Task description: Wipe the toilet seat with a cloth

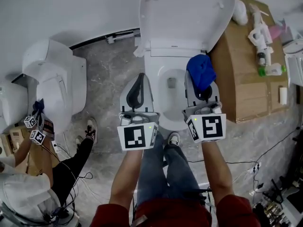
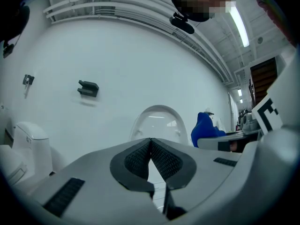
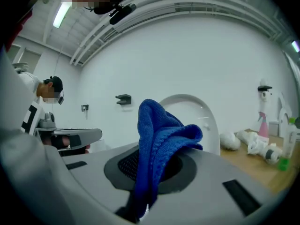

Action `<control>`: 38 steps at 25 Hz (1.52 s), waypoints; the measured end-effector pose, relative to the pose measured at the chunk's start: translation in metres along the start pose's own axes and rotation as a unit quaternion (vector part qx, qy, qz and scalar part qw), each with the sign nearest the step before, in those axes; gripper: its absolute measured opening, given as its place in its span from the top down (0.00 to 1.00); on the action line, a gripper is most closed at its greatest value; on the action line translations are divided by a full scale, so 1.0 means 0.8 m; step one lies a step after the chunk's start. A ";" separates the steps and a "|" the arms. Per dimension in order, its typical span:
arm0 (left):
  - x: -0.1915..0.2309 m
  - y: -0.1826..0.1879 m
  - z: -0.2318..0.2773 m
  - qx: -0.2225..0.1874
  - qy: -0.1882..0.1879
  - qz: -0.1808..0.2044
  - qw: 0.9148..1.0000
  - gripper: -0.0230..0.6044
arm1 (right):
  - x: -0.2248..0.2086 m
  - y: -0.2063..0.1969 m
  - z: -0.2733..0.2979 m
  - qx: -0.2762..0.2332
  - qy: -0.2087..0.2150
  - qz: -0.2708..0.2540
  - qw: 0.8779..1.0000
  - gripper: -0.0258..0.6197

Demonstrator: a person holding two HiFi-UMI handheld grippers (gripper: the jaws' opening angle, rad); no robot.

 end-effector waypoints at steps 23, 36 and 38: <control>-0.089 0.248 -0.155 -0.046 0.003 0.051 0.998 0.94 | 0.057 0.240 -0.220 -0.086 0.006 -0.039 0.995 0.87; -0.100 0.290 -0.177 -0.080 -0.013 0.069 0.994 0.94 | 0.074 0.275 -0.255 -0.121 -0.007 -0.063 0.991 0.87; -0.096 0.296 -0.179 -0.090 -0.013 0.071 0.993 0.94 | 0.079 0.278 -0.253 -0.127 -0.008 -0.066 0.990 0.87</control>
Point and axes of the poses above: the fingertips, and each gripper's own axes: z forward along the fingers, x to its left, y out of its top, the point moved 4 cm from there along -z, backward along the fingers, and after that the axes turned 4 degrees about z, right-handed, at the moved point
